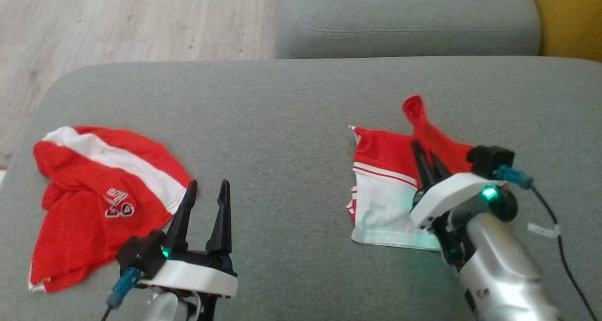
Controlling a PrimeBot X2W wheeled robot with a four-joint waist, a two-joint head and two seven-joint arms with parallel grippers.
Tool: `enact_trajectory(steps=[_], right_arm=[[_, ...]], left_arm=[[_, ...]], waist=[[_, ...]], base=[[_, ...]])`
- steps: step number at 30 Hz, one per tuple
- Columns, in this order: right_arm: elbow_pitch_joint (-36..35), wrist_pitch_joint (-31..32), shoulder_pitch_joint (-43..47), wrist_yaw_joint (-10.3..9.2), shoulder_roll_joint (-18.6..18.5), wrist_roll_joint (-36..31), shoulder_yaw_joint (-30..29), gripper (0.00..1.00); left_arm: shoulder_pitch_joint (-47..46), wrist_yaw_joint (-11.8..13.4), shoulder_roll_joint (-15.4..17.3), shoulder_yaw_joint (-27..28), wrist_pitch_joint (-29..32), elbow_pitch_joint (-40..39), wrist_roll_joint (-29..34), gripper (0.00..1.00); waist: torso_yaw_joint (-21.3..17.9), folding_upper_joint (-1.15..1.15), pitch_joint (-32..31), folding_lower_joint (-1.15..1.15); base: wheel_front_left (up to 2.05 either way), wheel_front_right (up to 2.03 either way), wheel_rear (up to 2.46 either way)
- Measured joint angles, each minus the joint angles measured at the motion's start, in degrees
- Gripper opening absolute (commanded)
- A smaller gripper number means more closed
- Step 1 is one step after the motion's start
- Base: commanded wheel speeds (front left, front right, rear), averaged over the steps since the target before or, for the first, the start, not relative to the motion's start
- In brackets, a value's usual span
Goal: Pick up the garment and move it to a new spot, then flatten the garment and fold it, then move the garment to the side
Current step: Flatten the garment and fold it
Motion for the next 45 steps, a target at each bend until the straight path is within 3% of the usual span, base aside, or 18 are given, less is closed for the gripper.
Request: enact_trajectory(steps=[12, 13, 14, 23, 27, 31, 36, 39, 45], right_arm=[[2.3, -0.2, 0.6, 0.0, 0.0, 5.0, 8.5, 0.0], [3.1, -0.2, 0.6, 0.0, 0.0, 5.4, 8.6, 0.62], [3.8, -0.5, 0.6, 0.0, 0.0, 5.6, 8.7, 1.0], [1.7, -2.3, 0.3, 0.0, 0.0, 11.7, 14.7, 1.0], [1.5, -4.8, -1.9, 0.0, 0.0, 9.1, 13.3, 1.0], [1.5, -7.1, -4.3, 0.0, -0.7, 0.6, 7.1, 1.0], [-0.7, -8.1, -3.3, 0.0, -5.5, -8.3, -2.2, 1.0], [-6.8, -8.4, 1.3, -0.01, -8.2, -13.7, -9.6, 1.0], [-18.9, -8.4, 11.2, 0.0, -6.8, -17.1, -16.6, 1.0]], left_arm=[[0.0, 0.0, 0.0, -0.3, 0.0, 0.3, -0.2, 1.0], [0.0, 0.0, 0.0, -0.3, 0.0, 0.4, -0.2, 1.0], [0.0, 0.0, 0.0, -0.3, 0.0, 0.5, -0.2, 1.0], [0.0, 0.0, 0.0, 0.3, 0.0, 0.6, -0.2, 1.0], [0.0, 0.0, 0.1, 0.7, 0.0, -0.1, -0.2, 1.0], [0.0, 0.0, 0.0, 1.2, 0.0, -1.6, -0.2, 1.0], [0.0, 0.0, 0.0, 1.6, 0.0, -3.3, 0.9, 1.0], [0.0, 0.0, -0.1, 2.0, 0.0, -4.5, 1.6, 1.0], [0.1, 0.0, -0.7, 2.2, 0.0, -4.9, 2.5, 1.0]], waist=[[3.9, 0.0, 1.8, 0.0], [4.0, 0.0, 1.9, 0.01], [4.1, 0.0, 2.0, 0.01], [2.0, 0.0, 1.6, 0.01], [-0.1, 0.0, 1.0, 0.01], [-2.6, 0.0, 0.6, 0.01], [-4.8, 0.0, 0.2, 0.01], [-6.5, 0.0, 0.2, 0.0], [-7.8, 0.0, 0.9, 0.0]], base=[[0.0, 0.0, 0.0], [0.0, 0.0, 0.0], [0.0, 0.0, 0.0], [0.0, 0.0, 0.0], [0.0, 0.0, 0.0], [0.0, 0.0, 0.0], [0.0, 0.0, 0.0], [0.0, 0.0, 0.0], [0.0, 0.0, 0.0]])
